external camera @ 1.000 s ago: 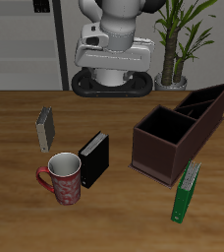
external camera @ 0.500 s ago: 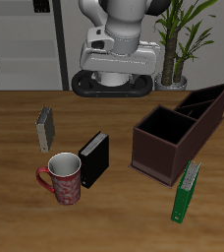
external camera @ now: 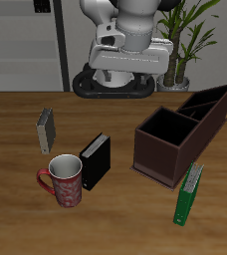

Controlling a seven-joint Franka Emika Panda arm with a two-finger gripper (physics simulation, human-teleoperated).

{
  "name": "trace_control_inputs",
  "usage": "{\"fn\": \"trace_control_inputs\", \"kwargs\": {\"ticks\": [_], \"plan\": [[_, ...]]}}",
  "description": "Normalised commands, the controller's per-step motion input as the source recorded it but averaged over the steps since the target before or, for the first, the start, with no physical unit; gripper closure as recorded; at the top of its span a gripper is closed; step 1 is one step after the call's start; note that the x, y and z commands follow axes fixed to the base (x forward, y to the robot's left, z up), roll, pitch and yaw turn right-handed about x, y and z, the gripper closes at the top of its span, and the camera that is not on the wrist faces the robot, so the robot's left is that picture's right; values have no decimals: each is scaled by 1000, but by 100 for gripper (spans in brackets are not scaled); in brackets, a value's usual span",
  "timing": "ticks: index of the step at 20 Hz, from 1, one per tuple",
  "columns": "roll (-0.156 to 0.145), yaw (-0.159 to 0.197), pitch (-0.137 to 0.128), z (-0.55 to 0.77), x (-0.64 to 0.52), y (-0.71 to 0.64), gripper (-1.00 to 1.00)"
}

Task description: Place the green book into the left desk caddy's back compartment

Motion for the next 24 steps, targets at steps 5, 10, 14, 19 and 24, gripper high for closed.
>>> {"fn": "trace_control_inputs", "kwargs": {"ticks": [5, 10, 14, 19, 24], "plan": [[-26, -28, -22, 147, 242, 234, -100], [7, -24, -20, 119, 321, 416, -100], [44, 1, -20, 77, 306, 550, -100], [10, -2, -7, 72, 291, 343, -100], [6, 10, -12, -3, 216, 176, -100]]}}
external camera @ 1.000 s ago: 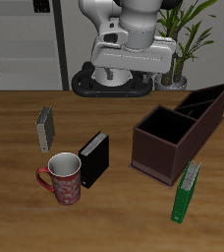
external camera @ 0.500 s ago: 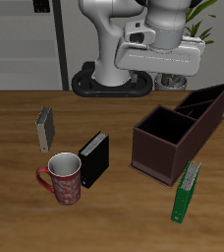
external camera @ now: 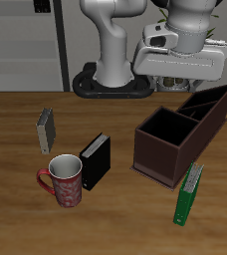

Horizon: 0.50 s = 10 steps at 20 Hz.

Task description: Place the green book into the left desk caddy's back compartment

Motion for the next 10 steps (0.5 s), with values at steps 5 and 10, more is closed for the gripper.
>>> {"fn": "trace_control_inputs", "kwargs": {"ticks": [5, 10], "plan": [[-2, -2, 15, -114, 308, 197, -100], [12, -25, 11, -72, 137, 189, -100]]}}
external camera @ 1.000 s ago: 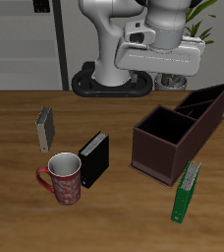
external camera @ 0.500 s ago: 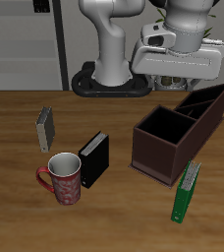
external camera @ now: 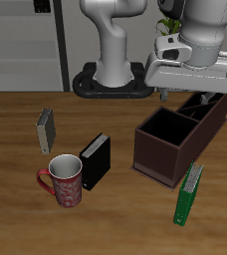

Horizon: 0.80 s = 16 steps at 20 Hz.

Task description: Place the green book into the left desk caddy's back compartment

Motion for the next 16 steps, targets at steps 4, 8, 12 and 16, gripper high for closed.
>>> {"fn": "trace_control_inputs", "kwargs": {"ticks": [4, 8, 12, 16], "plan": [[7, -15, 3, -163, 305, 328, -100], [33, -16, 22, -251, 202, 281, -100], [21, -12, -18, -112, 44, 118, -100], [12, -44, 24, -315, 162, 107, -100]]}}
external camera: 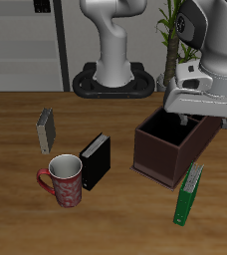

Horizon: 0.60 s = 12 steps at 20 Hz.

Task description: Place the green book into the left desk caddy's back compartment

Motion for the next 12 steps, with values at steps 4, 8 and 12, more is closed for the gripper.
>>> {"fn": "trace_control_inputs", "kwargs": {"ticks": [4, 8, 12], "plan": [[2, -32, -31, -178, 80, -5, -100], [5, -21, -27, -253, 80, 5, -100], [-12, -44, -26, -280, 31, -52, -100]]}}
